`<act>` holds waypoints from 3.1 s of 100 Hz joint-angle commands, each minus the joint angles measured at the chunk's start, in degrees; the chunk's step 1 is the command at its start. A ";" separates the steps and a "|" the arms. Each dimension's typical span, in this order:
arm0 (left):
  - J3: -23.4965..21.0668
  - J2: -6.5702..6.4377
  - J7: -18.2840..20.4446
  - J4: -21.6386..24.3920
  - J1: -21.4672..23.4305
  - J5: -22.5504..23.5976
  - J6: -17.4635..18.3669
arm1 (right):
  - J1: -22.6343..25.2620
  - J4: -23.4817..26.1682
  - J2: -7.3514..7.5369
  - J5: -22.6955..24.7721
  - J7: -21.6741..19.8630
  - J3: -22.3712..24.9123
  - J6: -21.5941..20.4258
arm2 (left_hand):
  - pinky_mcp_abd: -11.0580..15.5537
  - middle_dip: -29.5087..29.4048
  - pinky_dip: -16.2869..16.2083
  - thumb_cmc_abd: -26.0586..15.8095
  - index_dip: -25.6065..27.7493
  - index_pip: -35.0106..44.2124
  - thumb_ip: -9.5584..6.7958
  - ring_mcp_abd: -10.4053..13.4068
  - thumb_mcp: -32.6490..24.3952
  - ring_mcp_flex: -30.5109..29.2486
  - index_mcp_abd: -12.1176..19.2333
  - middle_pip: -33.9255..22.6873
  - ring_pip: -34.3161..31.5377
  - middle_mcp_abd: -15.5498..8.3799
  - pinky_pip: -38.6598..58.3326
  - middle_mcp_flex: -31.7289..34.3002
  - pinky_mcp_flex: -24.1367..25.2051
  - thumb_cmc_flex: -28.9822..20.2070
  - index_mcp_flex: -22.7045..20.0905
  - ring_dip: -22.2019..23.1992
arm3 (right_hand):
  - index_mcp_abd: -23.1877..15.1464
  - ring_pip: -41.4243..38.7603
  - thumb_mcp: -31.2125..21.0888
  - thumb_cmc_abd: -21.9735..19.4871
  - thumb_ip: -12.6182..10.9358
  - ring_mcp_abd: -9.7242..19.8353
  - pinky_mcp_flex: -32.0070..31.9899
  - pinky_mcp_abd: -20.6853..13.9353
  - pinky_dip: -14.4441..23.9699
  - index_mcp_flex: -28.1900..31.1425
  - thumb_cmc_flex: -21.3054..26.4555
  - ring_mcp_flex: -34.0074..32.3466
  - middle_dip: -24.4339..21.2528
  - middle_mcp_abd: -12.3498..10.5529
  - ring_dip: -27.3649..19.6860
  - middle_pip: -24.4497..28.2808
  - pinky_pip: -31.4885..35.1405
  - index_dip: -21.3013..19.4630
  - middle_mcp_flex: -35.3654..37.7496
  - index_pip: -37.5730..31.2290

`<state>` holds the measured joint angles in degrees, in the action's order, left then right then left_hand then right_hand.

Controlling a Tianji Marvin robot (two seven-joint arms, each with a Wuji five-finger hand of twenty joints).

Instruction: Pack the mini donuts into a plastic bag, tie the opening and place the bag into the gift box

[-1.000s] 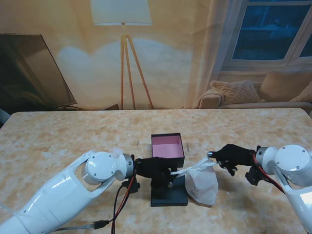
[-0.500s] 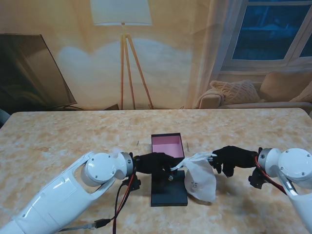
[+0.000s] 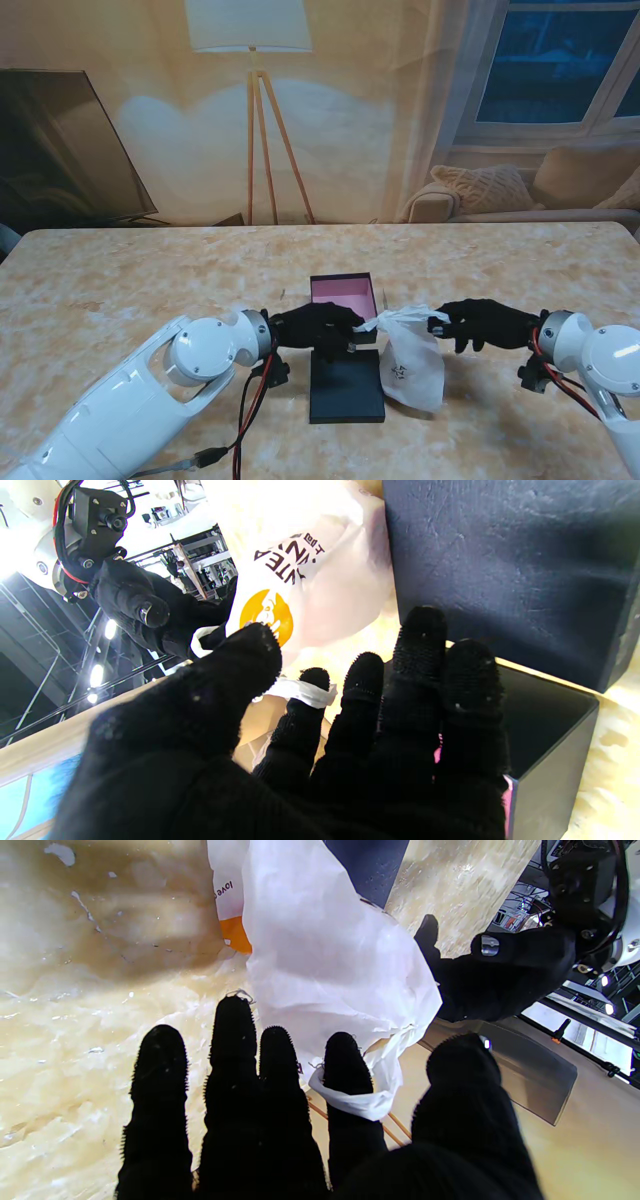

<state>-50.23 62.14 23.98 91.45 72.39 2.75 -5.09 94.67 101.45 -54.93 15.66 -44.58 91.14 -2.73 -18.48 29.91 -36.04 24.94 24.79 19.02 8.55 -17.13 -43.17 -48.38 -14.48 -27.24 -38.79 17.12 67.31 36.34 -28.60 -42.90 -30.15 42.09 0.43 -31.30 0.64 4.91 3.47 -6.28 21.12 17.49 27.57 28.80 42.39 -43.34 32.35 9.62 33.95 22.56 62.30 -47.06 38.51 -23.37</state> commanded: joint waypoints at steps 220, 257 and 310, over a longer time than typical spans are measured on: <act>-16.54 -0.55 -7.67 -1.97 11.11 14.23 11.01 | -13.70 -9.53 -0.96 12.85 12.80 -9.44 -25.65 | -1.90 -9.14 -1.90 -5.05 -9.77 -6.87 -2.26 -3.85 7.17 16.42 15.59 12.84 10.55 2.79 -14.11 -15.96 15.11 3.13 11.77 -1.63 | -10.55 27.19 -0.82 12.63 -1.23 -2.46 -15.25 2.82 -8.69 -18.61 -6.92 18.93 -13.32 -0.30 -18.33 -13.46 -16.30 15.97 -16.51 7.62; -19.28 -0.06 -10.73 -4.75 13.15 14.45 14.13 | -22.48 -13.89 1.01 11.76 3.62 -18.42 -25.78 | -2.35 -9.16 -2.30 -4.75 -9.41 -7.29 -2.17 -4.12 6.86 16.41 16.02 13.55 10.70 2.97 -14.55 -15.60 15.39 2.99 11.17 -1.27 | -11.20 25.51 -48.55 31.27 3.98 -3.60 -14.30 3.29 -15.01 -19.16 -25.58 19.19 -14.85 0.17 -19.08 -11.01 -12.05 20.24 -18.69 5.28; -20.89 0.34 -12.99 -5.22 14.74 14.17 16.46 | -26.37 -17.32 0.95 17.60 4.98 -24.45 -26.42 | -2.59 -9.07 -2.72 -4.58 -9.01 -7.18 -2.08 -4.29 6.71 16.26 17.01 13.92 10.91 2.94 -14.77 -15.10 15.32 2.78 10.38 -1.08 | -12.90 13.08 -63.38 42.70 6.37 5.92 4.94 -7.14 -12.36 -16.63 -16.39 -1.23 -6.84 -8.49 -11.56 0.80 -5.55 19.24 -6.35 -2.94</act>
<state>-71.07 62.18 10.70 86.13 86.57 17.23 11.18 68.34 84.80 -53.22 33.45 -38.76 67.50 -29.29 -20.53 20.95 -37.23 20.53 15.46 12.83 7.39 -20.64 -36.82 -32.51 0.82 -14.01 -28.15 20.54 52.98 22.24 -13.79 -40.10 -19.30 40.29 -10.71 -16.22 -60.70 44.07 8.06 -2.16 24.51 11.92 13.68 12.36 24.67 -42.42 23.73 3.08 20.00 21.17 55.11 -27.16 30.15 -24.29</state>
